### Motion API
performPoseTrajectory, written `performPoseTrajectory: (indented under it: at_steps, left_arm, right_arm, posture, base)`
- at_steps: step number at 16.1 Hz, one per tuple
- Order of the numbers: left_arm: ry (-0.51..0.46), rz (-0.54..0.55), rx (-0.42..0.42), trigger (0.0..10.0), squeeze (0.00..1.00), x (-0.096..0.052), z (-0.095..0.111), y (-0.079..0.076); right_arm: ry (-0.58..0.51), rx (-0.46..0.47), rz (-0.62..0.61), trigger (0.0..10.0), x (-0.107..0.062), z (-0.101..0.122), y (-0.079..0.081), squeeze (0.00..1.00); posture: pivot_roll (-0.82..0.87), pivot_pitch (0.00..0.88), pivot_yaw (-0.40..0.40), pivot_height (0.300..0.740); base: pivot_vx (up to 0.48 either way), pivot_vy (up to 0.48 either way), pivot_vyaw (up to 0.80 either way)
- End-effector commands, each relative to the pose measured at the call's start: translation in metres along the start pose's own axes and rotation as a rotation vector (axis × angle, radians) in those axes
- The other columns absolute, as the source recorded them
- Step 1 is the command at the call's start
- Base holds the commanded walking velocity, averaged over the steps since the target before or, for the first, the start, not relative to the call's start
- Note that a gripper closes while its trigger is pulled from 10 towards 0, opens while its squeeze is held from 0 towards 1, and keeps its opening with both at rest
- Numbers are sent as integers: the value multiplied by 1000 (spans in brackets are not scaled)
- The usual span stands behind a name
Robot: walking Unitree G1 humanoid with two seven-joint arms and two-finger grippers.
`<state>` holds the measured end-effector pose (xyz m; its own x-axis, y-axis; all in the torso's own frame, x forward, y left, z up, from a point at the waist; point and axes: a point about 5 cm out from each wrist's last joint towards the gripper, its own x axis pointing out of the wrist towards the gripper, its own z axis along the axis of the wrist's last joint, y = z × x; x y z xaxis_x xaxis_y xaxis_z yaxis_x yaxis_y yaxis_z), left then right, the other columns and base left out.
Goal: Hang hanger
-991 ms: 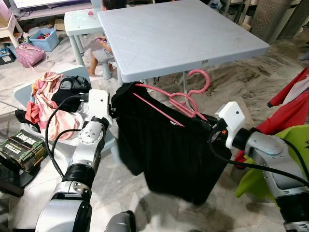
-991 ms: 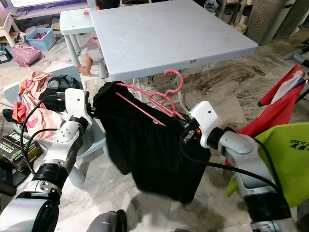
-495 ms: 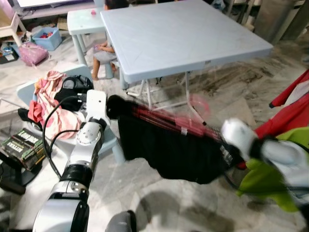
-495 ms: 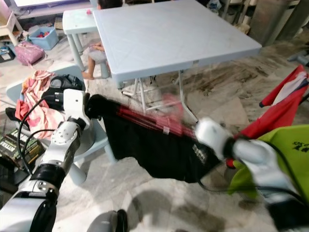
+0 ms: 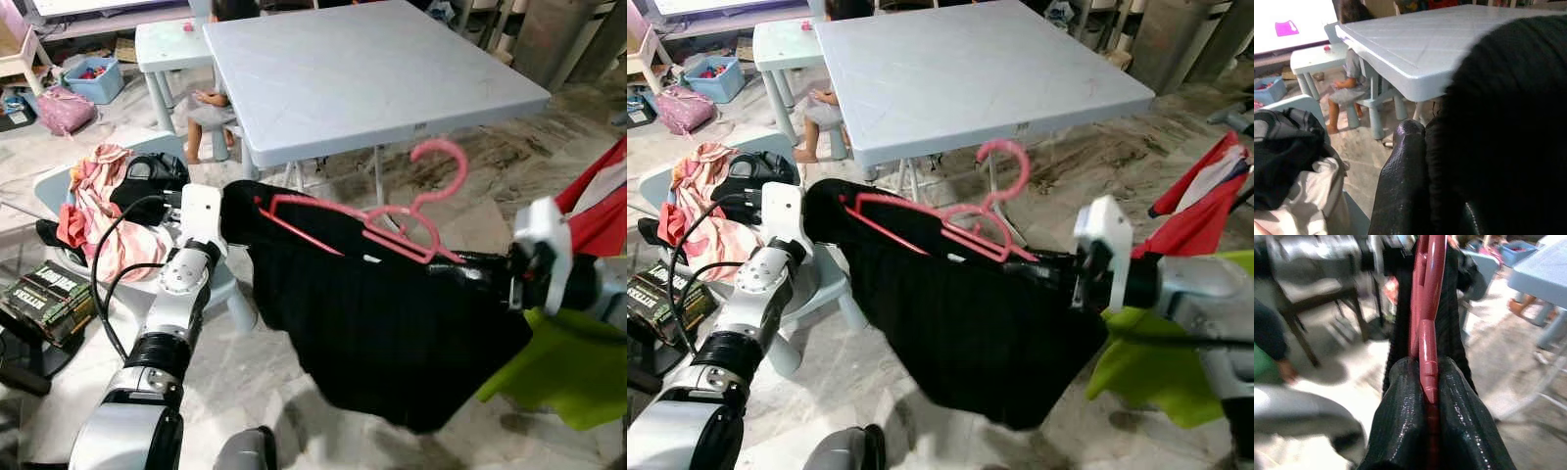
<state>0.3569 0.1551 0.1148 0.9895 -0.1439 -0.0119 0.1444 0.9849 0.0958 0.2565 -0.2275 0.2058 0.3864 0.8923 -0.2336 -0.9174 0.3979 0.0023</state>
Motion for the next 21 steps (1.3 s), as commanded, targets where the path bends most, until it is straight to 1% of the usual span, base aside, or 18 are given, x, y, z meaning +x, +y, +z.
performPoseTrajectory:
  at_steps: [1, 2, 4, 5, 6, 7, 8, 9, 10, 11, 12, 13, 15, 16, 17, 19, 20, 21]
  left_arm:
    - [86, 48, -18, 0, 0, -7, -16, 13]
    - [91, 42, -19, 0, 0, -7, -17, 12]
    - [98, 8, -45, 0, 0, -9, -20, -1]
    - [99, 2, -48, 0, 0, -9, -21, -3]
    - [97, -24, -60, 0, 0, -10, -21, -11]
    - [93, -78, -79, 0, 0, -12, -21, -27]
    - [91, -100, -83, 0, 0, -12, -21, -34]
    - [89, -137, -93, 0, 0, -13, -21, -42]
    - [87, -183, -110, 0, 0, -16, -20, -53]
    - [87, -211, -114, 0, 0, -18, -20, -59]
    - [91, -221, -113, 0, 0, -21, -21, -62]
    - [94, -239, -120, 0, 0, -23, -22, -66]
    - [80, -256, -107, 0, 0, -25, -19, -68]
    - [57, -251, -89, 0, 0, -26, -14, -66]
    - [43, -227, -81, 0, 0, -27, -10, -60]
    - [-4, -115, -23, 0, 0, -39, -2, -36]
    - [-23, -90, -10, 0, 0, -44, 0, -32]
    - [-34, -67, -5, 0, 0, -49, 2, -28]
  right_arm:
    - [-145, -37, 53, 10000, -13, 36, 3, 0]
    - [-162, -31, 59, 10000, -13, 38, 4, 0]
    - [-336, 31, -14, 10000, -2, 55, -10, 0]
    - [-353, 40, -18, 10000, 0, 57, -11, 0]
    - [-392, 27, -138, 10000, 11, 60, -24, 0]
    - [-412, 10, -341, 10000, 35, 60, -44, 0]
    - [-412, -16, -395, 10000, 44, 60, -46, 0]
    - [-399, -56, -514, 10000, 53, 57, -53, 0]
    - [-445, -23, -661, 10000, 61, 54, -63, 0]
    - [-478, 21, -743, 10000, 67, 50, -66, 0]
    - [-498, 65, -776, 10000, 73, 45, -65, 0]
    - [-503, 98, -804, 10000, 82, 35, -60, 0]
    - [-471, 62, -861, 10000, 85, 22, -56, 0]
    - [-439, 34, -868, 10000, 83, 15, -55, 0]
    - [-391, -1, -866, 10000, 80, 7, -53, 0]
    - [-238, -28, -913, 10000, 64, -29, -46, 0]
    - [-208, -36, -919, 10000, 62, -41, -40, 0]
    - [-189, -24, -939, 10000, 59, -50, -36, 0]
  posture:
    - [-98, 67, 51, 740]
    - [-98, 67, 51, 740]
    - [-95, 66, 52, 740]
    - [-95, 66, 52, 740]
    - [-97, 64, 60, 740]
    - [-96, 61, 64, 740]
    - [-96, 61, 64, 740]
    - [-93, 58, 68, 740]
    - [-87, 50, 72, 740]
    - [-81, 45, 69, 740]
    - [-72, 39, 64, 740]
    - [-70, 34, 63, 740]
    - [-60, 35, 64, 740]
    - [-60, 35, 64, 740]
    - [-57, 36, 68, 740]
    - [-73, 22, 71, 740]
    - [-64, 5, 72, 740]
    - [-64, 5, 72, 740]
  base:
    - [0, 0, 0]
    - [0, 0, 0]
    - [0, 0, 0]
    - [0, 0, 0]
    - [0, 0, 0]
    - [0, 0, 0]
    - [0, 0, 0]
    - [0, 0, 0]
    - [0, 0, 0]
    - [0, 0, 0]
    - [0, 0, 0]
    - [0, 0, 0]
    - [0, 0, 0]
    - [0, 0, 0]
    - [0, 0, 0]
    - [0, 0, 0]
    - [0, 0, 0]
    - [0, 0, 0]
